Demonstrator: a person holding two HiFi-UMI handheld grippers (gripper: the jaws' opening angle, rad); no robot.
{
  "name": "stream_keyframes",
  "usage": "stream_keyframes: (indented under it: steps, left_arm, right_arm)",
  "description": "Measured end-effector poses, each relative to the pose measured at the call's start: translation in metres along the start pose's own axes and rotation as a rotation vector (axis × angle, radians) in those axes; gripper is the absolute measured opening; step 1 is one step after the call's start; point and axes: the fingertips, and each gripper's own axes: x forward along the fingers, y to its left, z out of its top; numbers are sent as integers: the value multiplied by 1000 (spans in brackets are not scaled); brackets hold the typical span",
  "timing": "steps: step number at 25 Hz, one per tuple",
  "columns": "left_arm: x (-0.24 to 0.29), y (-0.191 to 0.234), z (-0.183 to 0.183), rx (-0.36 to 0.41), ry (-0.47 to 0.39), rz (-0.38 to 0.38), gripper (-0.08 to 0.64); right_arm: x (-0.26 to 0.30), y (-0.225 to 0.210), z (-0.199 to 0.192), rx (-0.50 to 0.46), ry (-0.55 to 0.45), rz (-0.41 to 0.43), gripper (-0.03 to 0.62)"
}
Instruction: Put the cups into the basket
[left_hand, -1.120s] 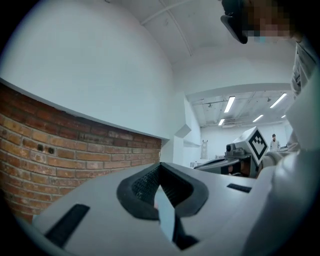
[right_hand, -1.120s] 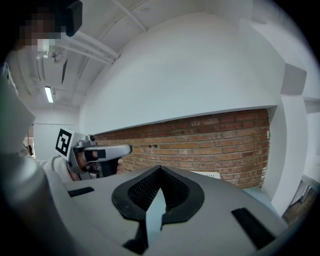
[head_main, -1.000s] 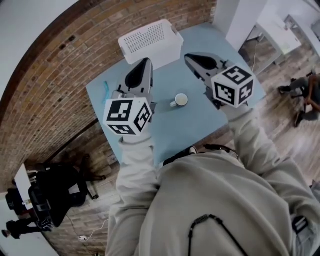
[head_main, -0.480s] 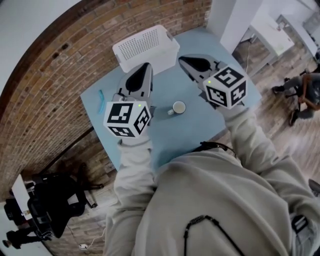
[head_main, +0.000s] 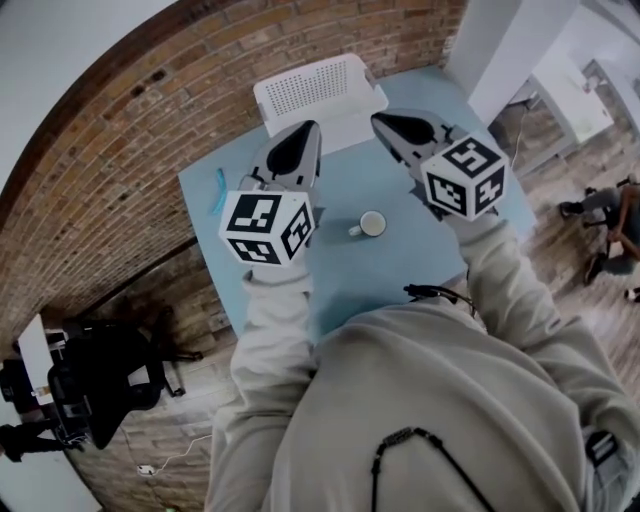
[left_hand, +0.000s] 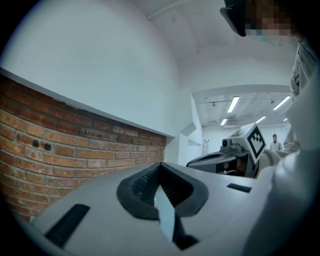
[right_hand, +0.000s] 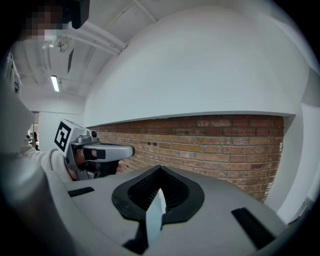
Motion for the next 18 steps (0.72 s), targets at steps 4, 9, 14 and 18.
stream_keyframes:
  steps: [4,9,14,18]
  left_arm:
    - [0,6,-4,-10,12,13,-5]
    - [10,3,-20,-23,40,15,-5]
    - [15,10,-49,-63,81,14,-5]
    - [22,16,-85,-104,125,27,-5]
  right_arm:
    - [1,-3,-3,3,8,18,2]
    - [10,-3,-14,-38,38,54,0]
    - [24,-5,-37,-27,90,66,0]
    - [31,-10,-65,-3,146,84,0]
